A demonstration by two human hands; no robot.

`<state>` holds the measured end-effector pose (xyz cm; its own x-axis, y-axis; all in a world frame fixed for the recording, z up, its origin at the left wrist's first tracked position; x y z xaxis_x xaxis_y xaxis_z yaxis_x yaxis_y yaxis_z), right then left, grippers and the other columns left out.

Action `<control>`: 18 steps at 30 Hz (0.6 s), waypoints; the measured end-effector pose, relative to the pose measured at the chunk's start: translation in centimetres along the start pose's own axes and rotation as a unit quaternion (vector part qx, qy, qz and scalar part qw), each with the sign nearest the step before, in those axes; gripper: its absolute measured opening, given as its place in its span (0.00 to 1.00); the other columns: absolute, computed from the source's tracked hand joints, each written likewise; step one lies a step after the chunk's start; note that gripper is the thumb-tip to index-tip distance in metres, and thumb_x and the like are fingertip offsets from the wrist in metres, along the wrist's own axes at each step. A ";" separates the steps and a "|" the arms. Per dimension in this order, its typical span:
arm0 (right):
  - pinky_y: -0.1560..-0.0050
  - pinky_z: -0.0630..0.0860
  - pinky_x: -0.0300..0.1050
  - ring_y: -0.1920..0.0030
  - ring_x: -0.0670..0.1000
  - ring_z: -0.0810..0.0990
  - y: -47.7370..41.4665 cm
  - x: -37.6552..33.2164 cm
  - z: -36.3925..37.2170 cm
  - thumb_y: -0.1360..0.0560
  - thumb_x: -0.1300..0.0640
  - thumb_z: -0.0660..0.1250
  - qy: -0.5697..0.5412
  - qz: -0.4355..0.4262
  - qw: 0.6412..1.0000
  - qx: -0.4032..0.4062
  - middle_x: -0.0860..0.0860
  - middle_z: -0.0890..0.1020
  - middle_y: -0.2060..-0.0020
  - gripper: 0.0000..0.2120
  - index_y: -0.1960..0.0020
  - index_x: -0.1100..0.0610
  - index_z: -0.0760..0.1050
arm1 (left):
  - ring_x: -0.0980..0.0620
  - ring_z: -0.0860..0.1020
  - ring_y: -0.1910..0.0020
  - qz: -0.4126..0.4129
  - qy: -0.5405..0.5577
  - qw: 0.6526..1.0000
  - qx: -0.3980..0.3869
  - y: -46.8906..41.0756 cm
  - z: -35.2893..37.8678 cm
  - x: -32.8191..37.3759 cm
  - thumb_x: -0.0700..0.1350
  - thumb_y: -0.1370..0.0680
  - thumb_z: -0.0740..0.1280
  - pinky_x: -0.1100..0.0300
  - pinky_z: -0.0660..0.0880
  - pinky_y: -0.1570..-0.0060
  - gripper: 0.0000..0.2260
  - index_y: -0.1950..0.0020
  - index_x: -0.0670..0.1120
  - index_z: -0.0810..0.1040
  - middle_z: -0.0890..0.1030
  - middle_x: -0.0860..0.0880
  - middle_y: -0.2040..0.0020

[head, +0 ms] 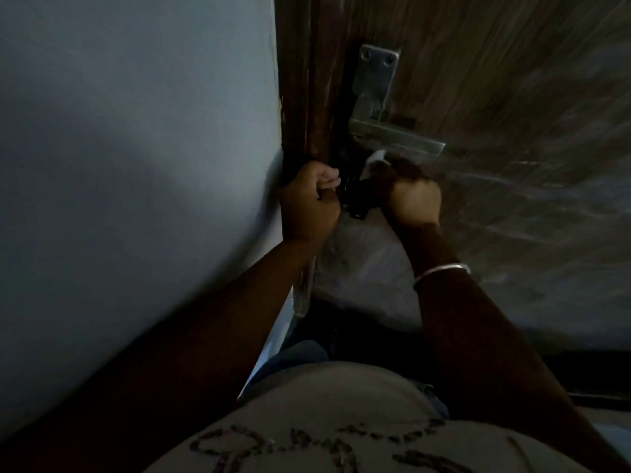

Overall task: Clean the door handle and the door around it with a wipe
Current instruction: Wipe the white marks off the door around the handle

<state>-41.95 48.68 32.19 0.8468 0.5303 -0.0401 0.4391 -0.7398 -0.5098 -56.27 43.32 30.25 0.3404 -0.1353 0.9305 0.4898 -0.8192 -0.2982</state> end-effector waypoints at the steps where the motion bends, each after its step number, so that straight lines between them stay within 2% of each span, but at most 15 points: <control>1: 0.61 0.78 0.49 0.52 0.60 0.82 0.7 1.2 -0.7 0.21 0.55 0.61 -0.013 0.027 0.999 0.025 0.60 0.82 0.49 0.12 0.42 0.58 0.78 | 0.53 0.79 0.55 -0.003 0.003 1.000 0.001 0.0 -0.1 -0.1 0.28 0.28 0.63 0.72 0.74 0.53 0.09 0.51 0.35 0.77 0.82 0.39 0.53; 4: 0.63 0.78 0.51 0.58 0.62 0.83 2.2 4.3 -2.4 0.24 0.56 0.65 -0.076 0.123 0.986 0.083 0.61 0.83 0.53 0.11 0.45 0.59 0.80 | 0.52 0.79 0.54 -0.009 0.008 1.000 -0.010 0.2 0.1 -0.3 0.27 0.28 0.62 0.65 0.75 0.51 0.09 0.50 0.35 0.77 0.82 0.39 0.52; 6: 0.62 0.78 0.53 0.60 0.62 0.83 2.0 4.2 -2.6 0.25 0.57 0.65 -0.118 0.155 0.976 0.101 0.61 0.84 0.55 0.11 0.45 0.59 0.79 | 0.52 0.79 0.54 -0.005 0.008 1.000 -0.023 0.3 0.4 -0.2 0.28 0.27 0.61 0.65 0.76 0.51 0.09 0.50 0.35 0.77 0.82 0.39 0.52; 9: 0.61 0.77 0.52 0.58 0.62 0.82 0.1 1.8 -1.6 0.23 0.58 0.62 -0.128 0.133 0.979 0.089 0.62 0.83 0.53 0.13 0.43 0.62 0.78 | 0.53 0.79 0.54 0.001 0.005 1.000 -0.028 0.3 0.5 -0.1 0.28 0.28 0.62 0.70 0.75 0.52 0.09 0.51 0.35 0.77 0.81 0.39 0.52; 14: 0.59 0.76 0.52 0.51 0.63 0.81 -1.6 -1.1 0.0 0.23 0.59 0.62 -0.081 0.080 0.993 0.029 0.64 0.80 0.48 0.14 0.39 0.62 0.74 | 0.54 0.80 0.54 0.008 0.010 1.000 -0.023 0.7 0.3 0.1 0.28 0.28 0.63 0.69 0.76 0.52 0.09 0.52 0.37 0.77 0.80 0.46 0.55; 16: 0.60 0.78 0.50 0.53 0.62 0.82 -0.8 -1.4 0.1 0.24 0.60 0.63 -0.071 0.055 0.996 0.021 0.61 0.81 0.48 0.14 0.40 0.61 0.75 | 0.53 0.80 0.54 0.005 0.014 1.000 -0.021 0.6 0.1 0.0 0.28 0.28 0.63 0.66 0.77 0.51 0.09 0.52 0.37 0.77 0.79 0.47 0.55; 18: 0.60 0.77 0.49 0.55 0.61 0.82 0.3 0.3 0.2 0.23 0.58 0.62 -0.067 0.098 0.993 0.021 0.60 0.82 0.49 0.13 0.40 0.59 0.75 | 0.51 0.80 0.54 0.000 0.019 1.000 -0.020 0.5 0.1 0.0 0.28 0.28 0.63 0.62 0.77 0.50 0.09 0.51 0.37 0.77 0.79 0.47 0.55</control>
<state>-41.63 48.76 31.83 0.8655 0.4309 -0.2553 0.2544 -0.8173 -0.5169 -55.98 42.94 30.08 0.3088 -0.1552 0.9384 0.4566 -0.8413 -0.2894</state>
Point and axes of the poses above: each hand's wrist, its own y-axis away from the middle knuckle, its own z-axis out of the palm, x = y × z, the point moved 9 cm from there along -y, towards the middle knuckle
